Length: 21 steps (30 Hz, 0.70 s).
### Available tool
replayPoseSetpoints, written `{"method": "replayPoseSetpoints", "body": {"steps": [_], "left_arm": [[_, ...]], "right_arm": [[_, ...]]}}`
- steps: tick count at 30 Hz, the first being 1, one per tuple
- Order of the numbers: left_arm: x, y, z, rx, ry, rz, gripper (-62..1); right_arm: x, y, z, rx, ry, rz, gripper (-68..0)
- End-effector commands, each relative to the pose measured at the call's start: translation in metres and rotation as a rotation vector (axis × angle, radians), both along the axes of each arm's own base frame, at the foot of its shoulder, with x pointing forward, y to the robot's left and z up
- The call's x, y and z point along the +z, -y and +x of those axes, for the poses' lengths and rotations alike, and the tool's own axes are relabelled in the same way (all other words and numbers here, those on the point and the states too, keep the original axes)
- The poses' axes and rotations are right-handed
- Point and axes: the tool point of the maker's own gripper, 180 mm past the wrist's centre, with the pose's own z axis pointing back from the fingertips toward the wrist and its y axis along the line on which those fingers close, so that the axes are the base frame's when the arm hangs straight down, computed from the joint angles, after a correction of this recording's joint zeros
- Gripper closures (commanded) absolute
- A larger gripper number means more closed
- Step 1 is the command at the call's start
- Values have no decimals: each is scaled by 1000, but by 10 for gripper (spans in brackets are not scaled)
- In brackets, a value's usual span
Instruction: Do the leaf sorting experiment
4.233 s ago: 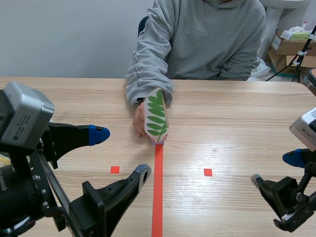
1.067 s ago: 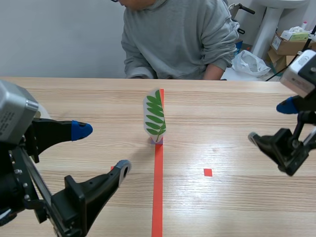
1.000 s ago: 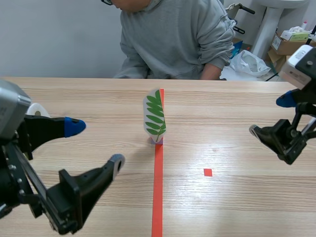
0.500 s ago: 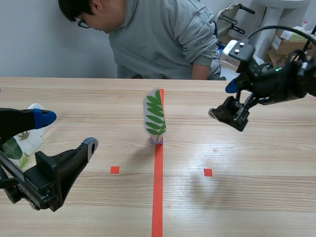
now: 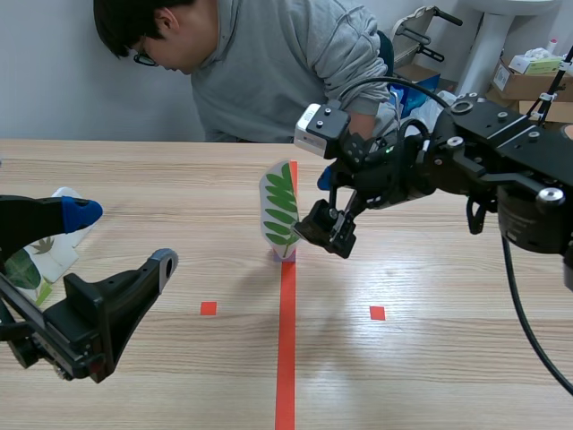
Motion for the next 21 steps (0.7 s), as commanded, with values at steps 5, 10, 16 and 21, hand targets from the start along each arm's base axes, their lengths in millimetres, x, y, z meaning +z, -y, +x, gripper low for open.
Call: {"method": "replayPoseSetpoints", "body": {"steps": [5, 10, 16, 21], "left_arm": [[9, 2, 1, -4, 24, -19, -585], [9, 2, 1, -4, 24, -19, -585], [9, 2, 1, -4, 24, -19, -585], [9, 2, 1, -3, 24, -19, -585]], "right_arm": [[22, -21, 14, 16, 46, 47, -497], [27, -30, 13, 32, 55, 65, -419], [19, -42, 6, 65, 60, 42, -417], [19, -51, 4, 78, 84, 39, -314]]}}
